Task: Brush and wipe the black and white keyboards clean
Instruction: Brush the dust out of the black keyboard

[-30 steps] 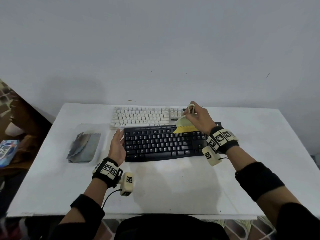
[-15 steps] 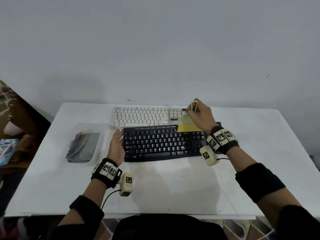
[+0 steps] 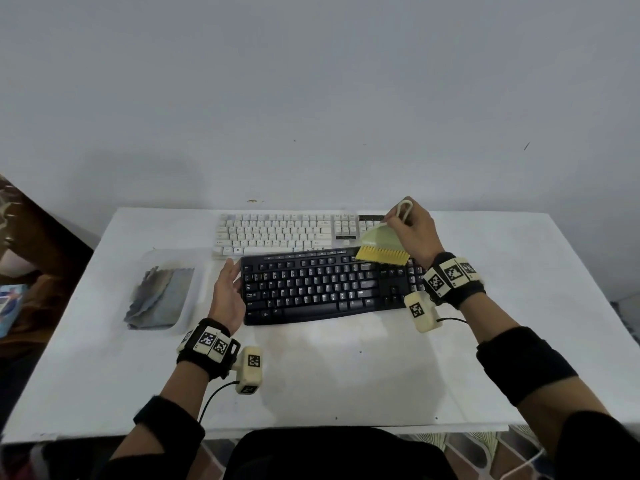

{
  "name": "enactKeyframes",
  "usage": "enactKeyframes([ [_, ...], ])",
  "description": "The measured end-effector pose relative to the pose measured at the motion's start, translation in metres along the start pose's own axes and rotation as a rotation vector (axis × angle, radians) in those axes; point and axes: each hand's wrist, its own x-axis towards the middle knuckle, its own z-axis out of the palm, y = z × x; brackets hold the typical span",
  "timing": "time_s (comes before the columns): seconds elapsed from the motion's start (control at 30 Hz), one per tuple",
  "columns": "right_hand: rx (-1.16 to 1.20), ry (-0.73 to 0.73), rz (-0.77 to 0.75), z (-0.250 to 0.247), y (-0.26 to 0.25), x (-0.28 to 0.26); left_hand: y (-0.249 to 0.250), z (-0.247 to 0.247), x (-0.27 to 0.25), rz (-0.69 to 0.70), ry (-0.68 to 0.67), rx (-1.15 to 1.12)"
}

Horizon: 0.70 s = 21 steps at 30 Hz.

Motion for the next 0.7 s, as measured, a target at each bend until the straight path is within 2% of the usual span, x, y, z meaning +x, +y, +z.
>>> enactKeyframes([
  [0.1, 0.141, 0.059, -0.047, -0.004, -0.013, 0.000, -0.001, 0.000, 0.001, 0.003, 0.004, 0.010],
  [0.17, 0.152, 0.029, -0.087, -0.004, -0.019, -0.002, -0.001, -0.001, 0.003, 0.000, 0.006, 0.012],
  [0.3, -0.104, -0.118, -0.089, -0.008, -0.005, -0.005, -0.003, -0.002, 0.004, -0.004, 0.008, 0.012],
  [0.4, -0.215, -0.056, -0.065, -0.019, 0.007, 0.000, -0.002, 0.000, 0.002, -0.011, 0.019, 0.009],
  [0.53, -0.119, 0.023, -0.041, -0.020, 0.001, 0.003, -0.001, 0.001, 0.000, -0.004, 0.018, 0.001],
  [0.63, -0.018, -0.010, -0.063, -0.014, -0.001, 0.000, -0.002, 0.001, 0.000, -0.007, 0.017, 0.005],
  [0.7, -0.036, -0.034, -0.061, -0.014, 0.002, -0.002, -0.002, 0.000, 0.001, -0.006, 0.015, 0.004],
])
